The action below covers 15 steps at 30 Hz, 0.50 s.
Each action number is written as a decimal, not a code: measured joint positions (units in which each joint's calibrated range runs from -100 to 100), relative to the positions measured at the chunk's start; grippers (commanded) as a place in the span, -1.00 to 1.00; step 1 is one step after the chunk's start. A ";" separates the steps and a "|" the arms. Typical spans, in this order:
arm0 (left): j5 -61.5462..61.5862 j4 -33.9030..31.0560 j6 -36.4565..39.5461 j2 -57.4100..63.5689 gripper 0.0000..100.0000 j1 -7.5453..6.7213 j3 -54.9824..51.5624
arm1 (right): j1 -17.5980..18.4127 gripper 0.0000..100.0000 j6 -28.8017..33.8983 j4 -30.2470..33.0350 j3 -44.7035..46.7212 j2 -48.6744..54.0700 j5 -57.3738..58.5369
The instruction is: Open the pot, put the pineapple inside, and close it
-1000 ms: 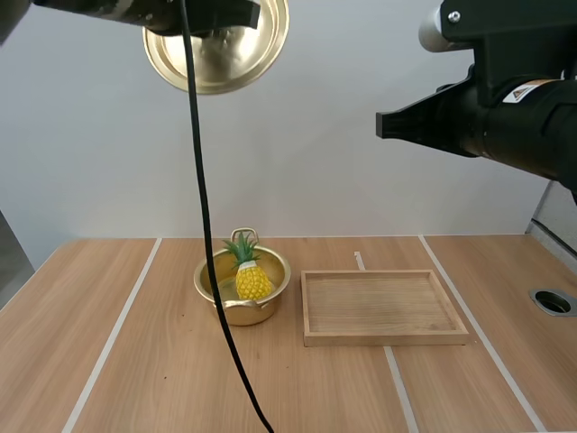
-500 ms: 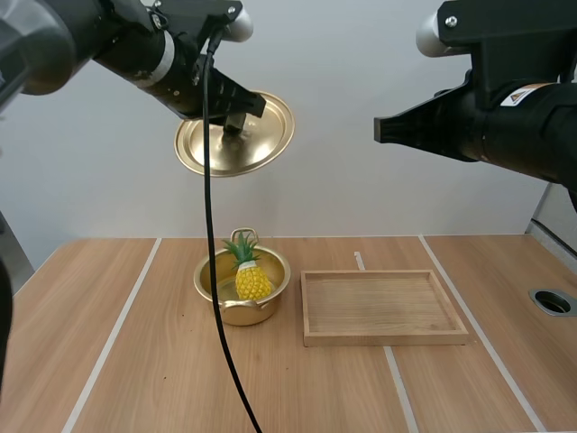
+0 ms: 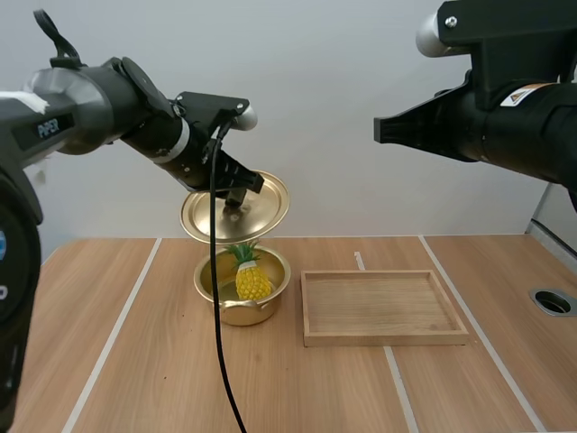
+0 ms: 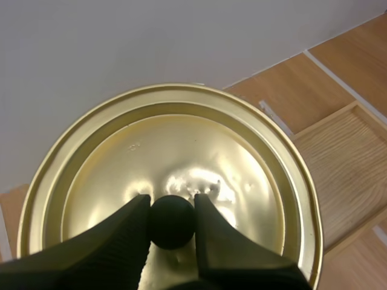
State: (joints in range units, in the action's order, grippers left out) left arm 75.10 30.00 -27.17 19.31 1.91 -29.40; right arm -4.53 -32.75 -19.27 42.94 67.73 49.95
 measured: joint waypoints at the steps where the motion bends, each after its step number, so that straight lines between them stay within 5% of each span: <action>1: -0.75 0.11 -0.37 -0.32 -1.00 0.00 -0.72 | 0.00 -1.00 0.00 0.00 0.00 0.00 0.00; 15: -6.37 2.75 -4.42 -7.90 -1.00 0.00 -4.43 | 0.00 -1.00 0.00 0.00 0.00 0.00 1.26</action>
State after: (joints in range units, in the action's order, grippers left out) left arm 68.74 32.74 -31.59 11.41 1.91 -33.83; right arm -4.53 -32.75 -19.27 42.94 67.73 51.22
